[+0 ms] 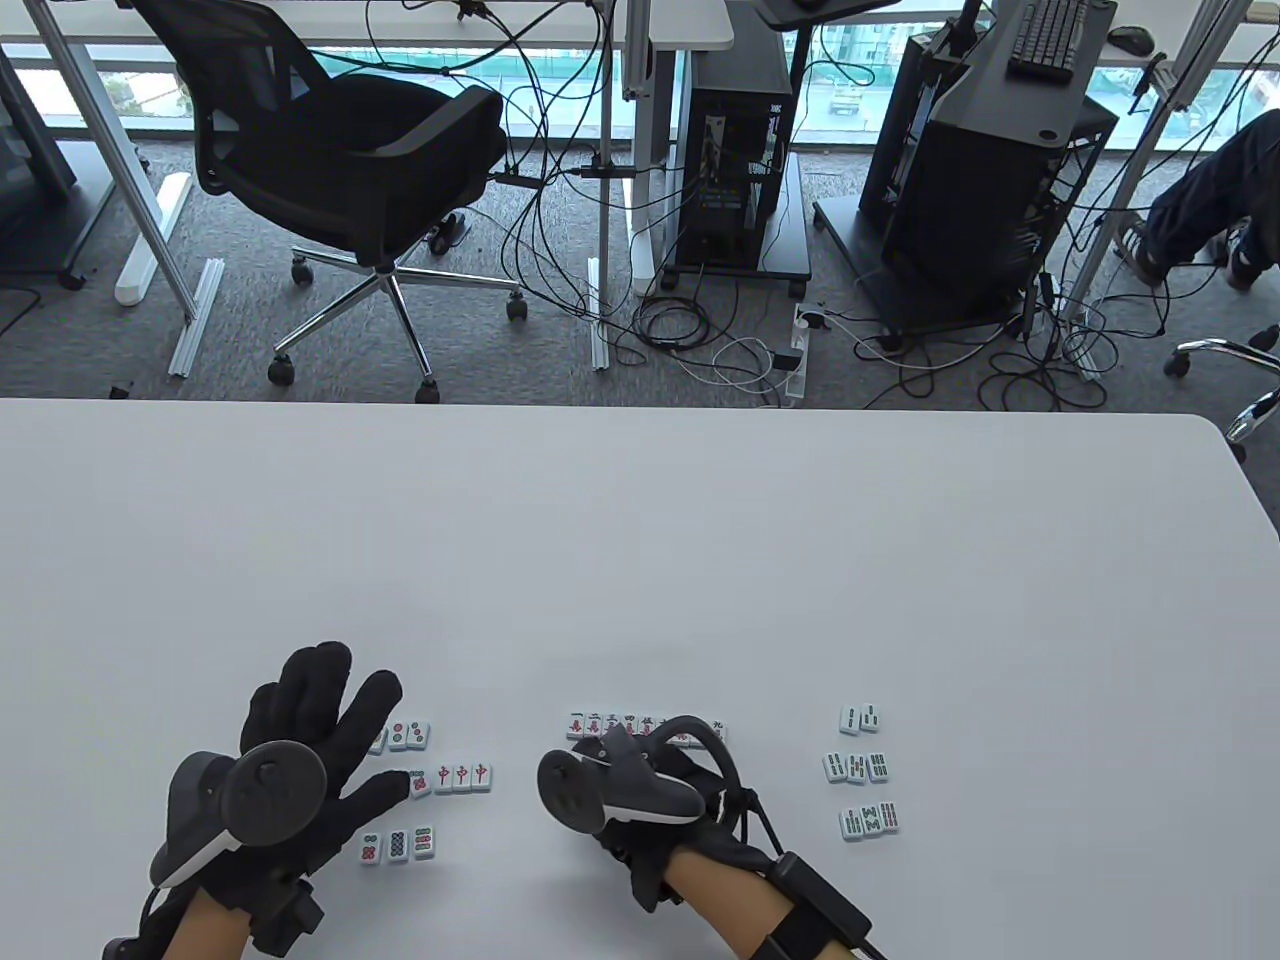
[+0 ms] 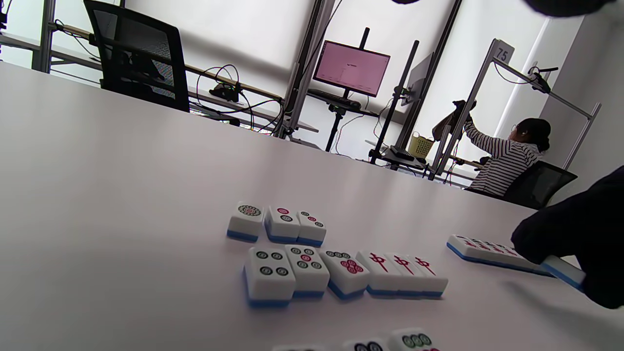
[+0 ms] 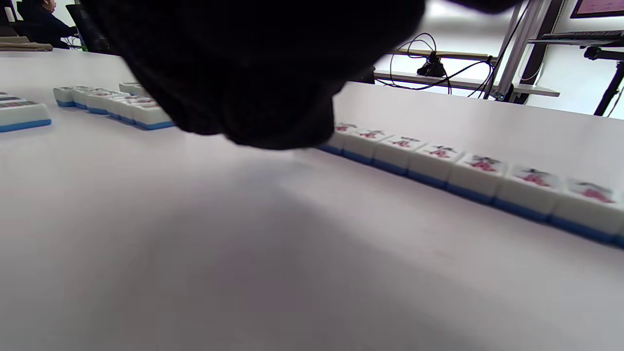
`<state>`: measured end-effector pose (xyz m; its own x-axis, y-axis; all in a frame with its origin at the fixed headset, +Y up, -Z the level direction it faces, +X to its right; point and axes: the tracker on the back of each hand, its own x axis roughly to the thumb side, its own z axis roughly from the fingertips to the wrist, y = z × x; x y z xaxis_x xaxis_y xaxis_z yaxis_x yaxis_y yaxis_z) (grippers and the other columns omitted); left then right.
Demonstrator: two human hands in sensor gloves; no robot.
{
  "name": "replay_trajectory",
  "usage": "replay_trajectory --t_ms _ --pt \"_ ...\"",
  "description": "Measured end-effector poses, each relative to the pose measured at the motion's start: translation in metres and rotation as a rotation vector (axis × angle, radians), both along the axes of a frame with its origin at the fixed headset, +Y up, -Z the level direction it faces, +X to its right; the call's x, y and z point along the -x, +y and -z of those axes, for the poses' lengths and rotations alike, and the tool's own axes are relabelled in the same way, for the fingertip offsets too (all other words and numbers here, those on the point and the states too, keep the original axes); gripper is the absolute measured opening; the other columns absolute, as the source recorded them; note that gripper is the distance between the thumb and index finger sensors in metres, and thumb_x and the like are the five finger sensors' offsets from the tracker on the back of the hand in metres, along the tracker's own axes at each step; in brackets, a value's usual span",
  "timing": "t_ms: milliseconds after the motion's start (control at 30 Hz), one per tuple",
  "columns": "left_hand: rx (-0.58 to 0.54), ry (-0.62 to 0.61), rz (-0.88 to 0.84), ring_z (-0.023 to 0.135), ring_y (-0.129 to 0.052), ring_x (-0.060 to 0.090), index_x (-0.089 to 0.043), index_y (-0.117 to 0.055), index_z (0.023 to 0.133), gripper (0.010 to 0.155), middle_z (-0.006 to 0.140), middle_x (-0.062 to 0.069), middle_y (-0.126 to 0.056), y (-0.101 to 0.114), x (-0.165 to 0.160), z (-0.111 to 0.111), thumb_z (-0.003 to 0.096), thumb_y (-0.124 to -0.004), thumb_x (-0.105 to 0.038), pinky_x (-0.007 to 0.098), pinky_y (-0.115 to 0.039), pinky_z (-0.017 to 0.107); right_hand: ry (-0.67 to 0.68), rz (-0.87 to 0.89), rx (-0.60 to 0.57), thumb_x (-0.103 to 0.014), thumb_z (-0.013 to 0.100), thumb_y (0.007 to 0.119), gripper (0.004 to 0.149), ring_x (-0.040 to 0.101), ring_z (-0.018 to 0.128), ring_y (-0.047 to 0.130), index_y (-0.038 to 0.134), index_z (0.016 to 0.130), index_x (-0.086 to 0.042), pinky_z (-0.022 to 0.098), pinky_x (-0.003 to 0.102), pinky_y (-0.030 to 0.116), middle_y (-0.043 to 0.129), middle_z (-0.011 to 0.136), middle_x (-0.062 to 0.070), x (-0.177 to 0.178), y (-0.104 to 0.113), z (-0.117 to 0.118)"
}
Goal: Mahjong suit sorting
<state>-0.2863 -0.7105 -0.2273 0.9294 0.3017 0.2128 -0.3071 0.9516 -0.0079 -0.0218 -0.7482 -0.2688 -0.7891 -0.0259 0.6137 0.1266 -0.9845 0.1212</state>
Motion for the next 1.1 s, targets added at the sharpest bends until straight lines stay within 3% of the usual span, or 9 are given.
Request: replay_trajectory --t_ms 267,433,533,600,733,867,967,1100 --pt "-0.012 -0.004 -0.011 0.114 -0.002 0.023 -0.043 -0.032 0.109 0.083 0.114 -0.011 0.004 0.001 0.000 -0.001 0.0381 -0.060 -0.074 0.057 -0.015 0.081 -0.011 -0.058 0.035 -0.035 0.043 0.086 0.059 0.009 0.013 0.087 0.075 0.089 0.000 0.008 0.027 0.081 0.096 0.044 0.003 0.014 -0.019 0.004" --pt "-0.012 -0.008 -0.011 0.114 -0.003 0.023 -0.043 -0.032 0.109 0.083 0.114 -0.011 0.003 0.001 0.000 -0.001 0.0381 -0.060 -0.074 0.058 -0.015 0.081 0.017 -0.051 0.030 -0.037 0.043 0.085 0.062 0.010 0.015 0.088 0.071 0.093 -0.003 0.010 0.028 0.082 0.096 0.047 0.004 0.008 -0.016 0.002" --pt "-0.016 -0.006 -0.015 0.114 -0.002 0.023 -0.043 -0.032 0.109 0.083 0.114 -0.011 0.004 0.002 0.001 -0.001 0.0381 -0.060 -0.074 0.058 -0.015 0.081 0.047 -0.002 0.050 -0.038 0.043 0.084 0.066 0.012 0.019 0.089 0.066 0.098 -0.006 0.014 0.029 0.082 0.096 0.052 0.005 -0.003 -0.003 0.003" --pt "-0.017 -0.005 -0.020 0.114 -0.002 0.023 -0.043 -0.032 0.109 0.083 0.114 -0.011 0.004 0.002 0.001 -0.002 0.0381 -0.060 -0.074 0.058 -0.015 0.081 0.032 0.041 0.071 -0.038 0.044 0.084 0.069 0.014 0.022 0.090 0.062 0.100 -0.005 0.016 0.030 0.083 0.095 0.055 0.007 -0.018 0.009 0.008" --pt "-0.022 -0.004 -0.026 0.114 -0.002 0.023 -0.043 -0.032 0.109 0.083 0.114 -0.011 0.004 0.002 0.001 -0.002 0.0381 -0.060 -0.074 0.058 -0.015 0.081 -0.110 0.038 -0.014 -0.038 0.044 0.084 0.068 0.014 0.023 0.090 0.061 0.101 -0.008 0.017 0.031 0.083 0.095 0.056 0.006 -0.066 0.037 0.028" --pt "-0.027 -0.005 -0.025 0.114 -0.002 0.023 -0.043 -0.032 0.109 0.083 0.114 -0.011 0.004 0.003 0.002 -0.002 0.0380 -0.060 -0.074 0.058 -0.015 0.081 -0.314 0.067 -0.075 -0.037 0.044 0.084 0.071 0.017 0.027 0.091 0.056 0.103 -0.008 0.021 0.033 0.083 0.094 0.061 0.009 -0.124 0.057 0.047" --pt "-0.029 -0.003 -0.024 0.114 -0.002 0.023 -0.043 -0.032 0.109 0.083 0.114 -0.011 0.004 0.003 0.002 -0.002 0.0382 -0.060 -0.074 0.058 -0.015 0.081 -0.411 0.037 -0.118 -0.037 0.044 0.084 0.071 0.016 0.027 0.091 0.057 0.103 -0.009 0.020 0.032 0.083 0.094 0.061 0.008 -0.158 0.063 0.054" --pt "-0.024 -0.005 -0.015 0.114 -0.002 0.023 -0.043 -0.032 0.109 0.082 0.114 -0.011 0.004 0.002 0.001 -0.002 0.0382 -0.060 -0.074 0.057 -0.015 0.081 -0.489 -0.067 -0.136 -0.034 0.045 0.084 0.065 0.014 0.025 0.091 0.061 0.102 -0.013 0.018 0.030 0.083 0.095 0.058 0.006 -0.194 0.054 0.059"
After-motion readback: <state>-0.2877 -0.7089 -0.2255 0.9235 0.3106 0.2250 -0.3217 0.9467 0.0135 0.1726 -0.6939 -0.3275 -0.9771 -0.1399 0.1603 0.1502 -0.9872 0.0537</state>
